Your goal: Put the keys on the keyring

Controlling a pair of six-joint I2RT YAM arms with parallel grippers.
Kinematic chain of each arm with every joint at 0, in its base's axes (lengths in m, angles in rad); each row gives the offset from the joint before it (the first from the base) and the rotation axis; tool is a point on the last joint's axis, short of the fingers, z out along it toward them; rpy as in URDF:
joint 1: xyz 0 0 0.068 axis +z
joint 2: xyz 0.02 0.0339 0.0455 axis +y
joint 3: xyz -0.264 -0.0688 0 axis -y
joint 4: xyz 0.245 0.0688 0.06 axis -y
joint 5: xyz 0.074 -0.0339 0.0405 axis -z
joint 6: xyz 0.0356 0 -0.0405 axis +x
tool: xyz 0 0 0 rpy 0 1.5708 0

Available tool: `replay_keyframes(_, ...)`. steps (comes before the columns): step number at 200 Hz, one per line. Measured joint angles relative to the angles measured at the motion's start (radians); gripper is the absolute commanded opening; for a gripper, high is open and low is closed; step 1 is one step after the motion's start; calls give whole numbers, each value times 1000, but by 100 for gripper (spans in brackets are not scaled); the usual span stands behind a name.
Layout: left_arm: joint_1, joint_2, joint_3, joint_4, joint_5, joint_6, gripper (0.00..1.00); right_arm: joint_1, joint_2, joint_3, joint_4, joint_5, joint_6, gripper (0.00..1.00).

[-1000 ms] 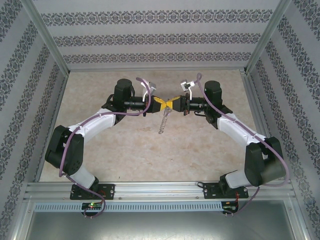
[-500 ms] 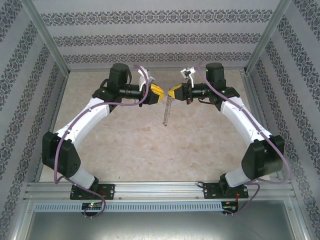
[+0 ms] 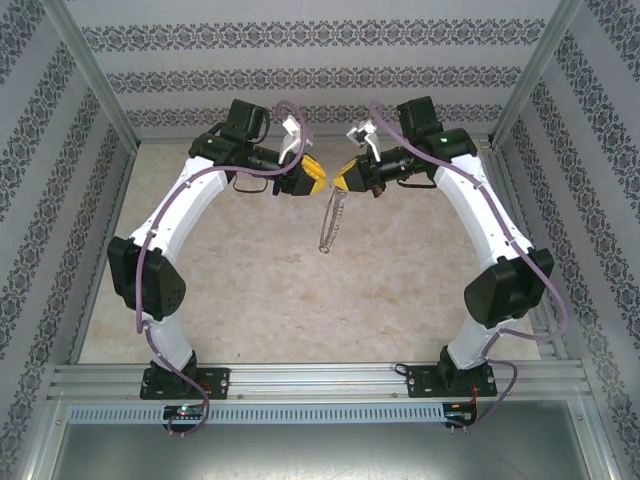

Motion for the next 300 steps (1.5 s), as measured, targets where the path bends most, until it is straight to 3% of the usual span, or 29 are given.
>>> replay_keyframes(69, 0, 12, 4, -95, 48, 55, 30, 23, 37, 61, -127, 40, -74, 0)
replay_keyframes(245, -2, 12, -21, -82, 87, 50, 28, 55, 48, 79, -83, 43, -54, 0)
replay_keyframes(300, -4, 14, -22, -70, 92, 45, 15, 55, 60, 79, -76, 39, -50, 0)
